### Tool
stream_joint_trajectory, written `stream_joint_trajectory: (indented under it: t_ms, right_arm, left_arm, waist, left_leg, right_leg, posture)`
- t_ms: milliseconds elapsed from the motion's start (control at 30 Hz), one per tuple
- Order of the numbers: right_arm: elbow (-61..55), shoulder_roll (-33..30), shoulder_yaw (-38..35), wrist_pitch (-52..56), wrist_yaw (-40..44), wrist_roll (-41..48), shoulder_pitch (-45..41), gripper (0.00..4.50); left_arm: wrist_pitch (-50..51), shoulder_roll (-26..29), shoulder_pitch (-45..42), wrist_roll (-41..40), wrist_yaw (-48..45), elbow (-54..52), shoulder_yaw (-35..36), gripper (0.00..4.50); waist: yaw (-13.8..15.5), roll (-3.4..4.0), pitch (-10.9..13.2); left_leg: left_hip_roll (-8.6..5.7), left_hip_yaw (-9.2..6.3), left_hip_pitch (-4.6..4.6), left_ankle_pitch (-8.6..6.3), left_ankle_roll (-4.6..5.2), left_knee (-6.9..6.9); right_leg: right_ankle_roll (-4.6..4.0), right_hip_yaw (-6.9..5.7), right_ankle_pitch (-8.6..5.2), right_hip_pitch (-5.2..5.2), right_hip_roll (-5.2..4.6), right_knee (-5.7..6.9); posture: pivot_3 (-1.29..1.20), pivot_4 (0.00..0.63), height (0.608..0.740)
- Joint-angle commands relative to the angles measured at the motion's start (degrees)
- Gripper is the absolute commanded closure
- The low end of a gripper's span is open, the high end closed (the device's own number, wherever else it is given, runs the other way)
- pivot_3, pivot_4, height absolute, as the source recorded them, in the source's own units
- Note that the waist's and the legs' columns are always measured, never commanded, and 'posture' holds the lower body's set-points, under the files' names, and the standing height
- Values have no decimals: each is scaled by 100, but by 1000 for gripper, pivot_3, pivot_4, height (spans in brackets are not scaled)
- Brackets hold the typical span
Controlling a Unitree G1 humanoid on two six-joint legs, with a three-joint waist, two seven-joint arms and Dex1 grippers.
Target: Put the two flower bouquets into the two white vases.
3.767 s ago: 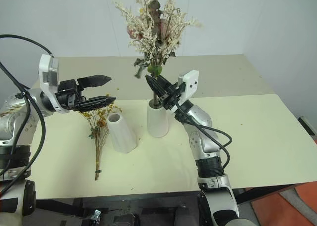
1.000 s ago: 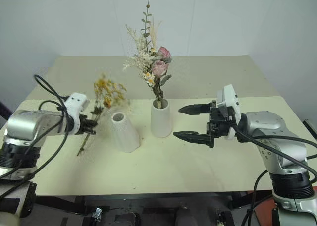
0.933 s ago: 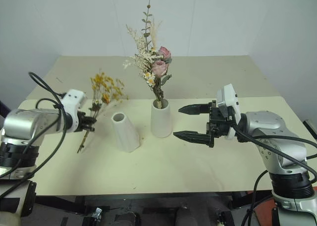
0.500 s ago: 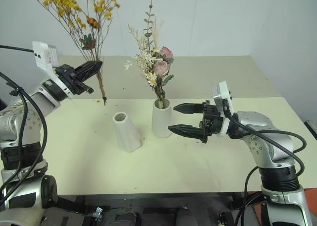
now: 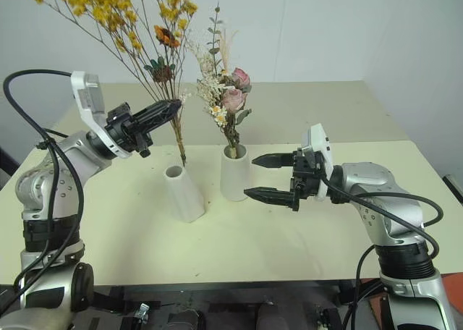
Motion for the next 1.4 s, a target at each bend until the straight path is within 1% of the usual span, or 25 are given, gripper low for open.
stream_joint_trajectory:
  t_ms: [33,433,600,833,1067,1400]
  right_arm:
    - [-110,-11,-143,-146,16,34,-9,0]
    - [-74,15,-143,-185,-6,23,-22,0]
    - [-59,35,-145,-204,-16,27,-10,0]
    - [-39,69,-136,-219,-18,15,2,0]
    - [-6,101,-107,-234,3,-2,-6,0]
    - [-29,108,-119,-227,1,-15,10,0]
  left_arm:
    - [-191,15,-8,-129,-123,-180,24,4455]
    - [-609,117,-204,-144,-258,25,186,4455]
    - [-477,210,-128,-323,-252,-157,219,4455]
    - [-36,593,94,-696,-279,-406,249,4455]
    - [-242,766,344,-496,-393,-506,84,4455]
    - [-506,660,546,-339,-461,-477,-36,4455]
  waist:
    - [5,0,0]
    - [5,0,0]
    - [5,0,0]
    - [0,0,0]
    - [12,0,0]
    - [6,0,0]
  left_leg:
    - [0,0,0,0,0,0]
    - [0,0,0,0,0,0]
    - [0,0,0,0,0,0]
    - [1,0,0,0,0,0]
    - [1,0,1,0,0,0]
    - [1,0,1,0,0,0]
  right_leg:
    - [0,0,0,0,0,0]
    - [0,0,0,1,0,-1]
    - [0,0,0,0,0,-1]
    - [2,0,-1,0,1,-1]
    - [3,0,-2,1,1,-1]
    - [3,0,-2,1,1,-2]
  posture:
    - [0,150,740]
    - [0,150,740]
    - [0,150,740]
    - [0,150,740]
    - [0,150,740]
    - [0,150,740]
